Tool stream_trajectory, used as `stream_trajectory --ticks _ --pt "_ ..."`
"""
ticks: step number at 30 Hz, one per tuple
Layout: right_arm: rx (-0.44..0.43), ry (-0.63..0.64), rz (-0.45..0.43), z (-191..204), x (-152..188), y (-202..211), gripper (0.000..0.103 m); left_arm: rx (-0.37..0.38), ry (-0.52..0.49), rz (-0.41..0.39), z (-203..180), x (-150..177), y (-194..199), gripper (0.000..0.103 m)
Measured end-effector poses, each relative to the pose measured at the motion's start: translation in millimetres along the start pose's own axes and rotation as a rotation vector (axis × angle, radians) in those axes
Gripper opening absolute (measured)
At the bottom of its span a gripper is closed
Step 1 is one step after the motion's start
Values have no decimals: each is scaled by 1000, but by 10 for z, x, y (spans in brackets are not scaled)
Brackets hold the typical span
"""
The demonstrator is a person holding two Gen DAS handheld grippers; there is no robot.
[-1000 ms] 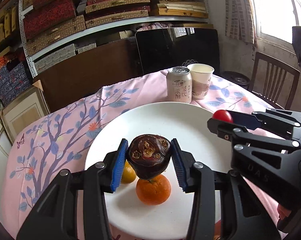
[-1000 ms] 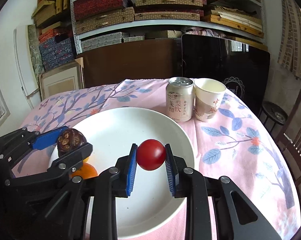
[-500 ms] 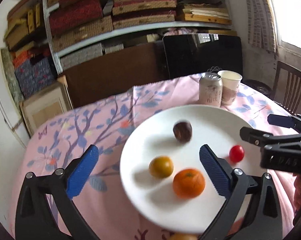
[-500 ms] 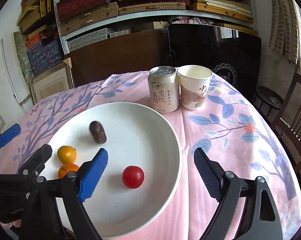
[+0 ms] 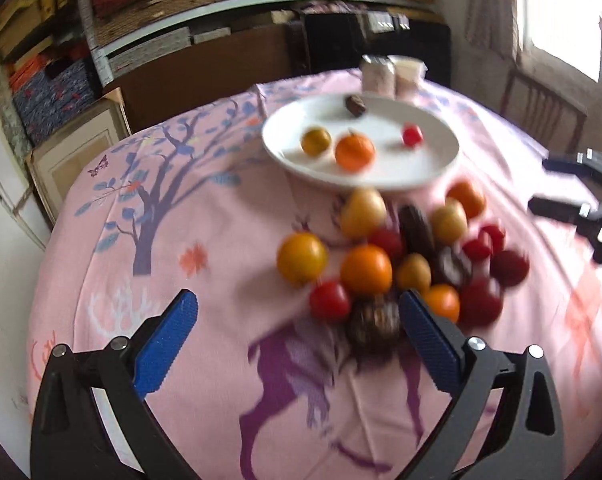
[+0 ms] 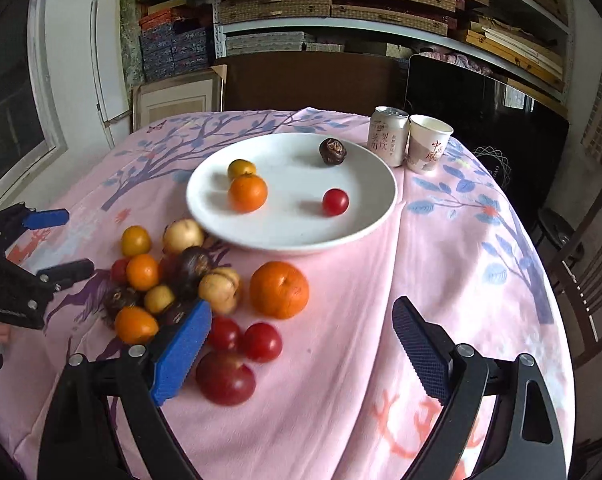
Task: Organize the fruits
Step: 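Withdraw both open tools from the plate toward the fruit pile, then grasp and lift the dark red plum with the right tool while the left tool approaches a red tomato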
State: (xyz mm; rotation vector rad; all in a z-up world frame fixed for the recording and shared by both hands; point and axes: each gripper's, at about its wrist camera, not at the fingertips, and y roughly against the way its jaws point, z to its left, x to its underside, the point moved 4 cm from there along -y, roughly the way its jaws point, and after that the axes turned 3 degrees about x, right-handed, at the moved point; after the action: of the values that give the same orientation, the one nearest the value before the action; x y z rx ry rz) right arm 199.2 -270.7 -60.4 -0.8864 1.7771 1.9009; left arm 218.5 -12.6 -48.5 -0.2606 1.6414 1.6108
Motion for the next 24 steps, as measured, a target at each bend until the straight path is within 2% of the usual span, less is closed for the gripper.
stream_trajectory --ticks 2,4,7,12,15,17,18,19,20,21,22,24 --pt "50 18 37 60 115 -28 92 -68 -71 12 -101 141 -68 99" --pt "57 61 61 145 189 -84 88 -92 -109 28 -169 166 -167 99" --pt "30 66 71 237 261 -137 84 -29 -117 26 -228 127 -230 99" --pt "-6 65 83 327 316 -140 82 -20 -169 86 -303 179 -358 99" --pt "-52 37 103 394 374 -224 76 -34 -188 46 -324 141 -386 99" --pt "-53 7 84 388 378 -231 68 -37 -171 39 -298 110 -418 99" --pt "-81 -17 86 385 381 -228 63 -30 -160 38 -286 106 -425 99" --pt "-115 -47 92 386 389 -222 50 -19 -150 32 -276 107 -434 99" --pt "-148 -73 99 394 396 -214 40 -3 -148 23 -270 100 -437 92" --pt "-135 -78 99 407 402 -201 40 44 -149 18 -287 103 -428 69" --pt "-124 -67 94 430 409 -189 40 102 -138 17 -311 99 -410 64" --pt "-113 -71 89 445 425 -169 40 87 -146 12 -346 98 -416 64"
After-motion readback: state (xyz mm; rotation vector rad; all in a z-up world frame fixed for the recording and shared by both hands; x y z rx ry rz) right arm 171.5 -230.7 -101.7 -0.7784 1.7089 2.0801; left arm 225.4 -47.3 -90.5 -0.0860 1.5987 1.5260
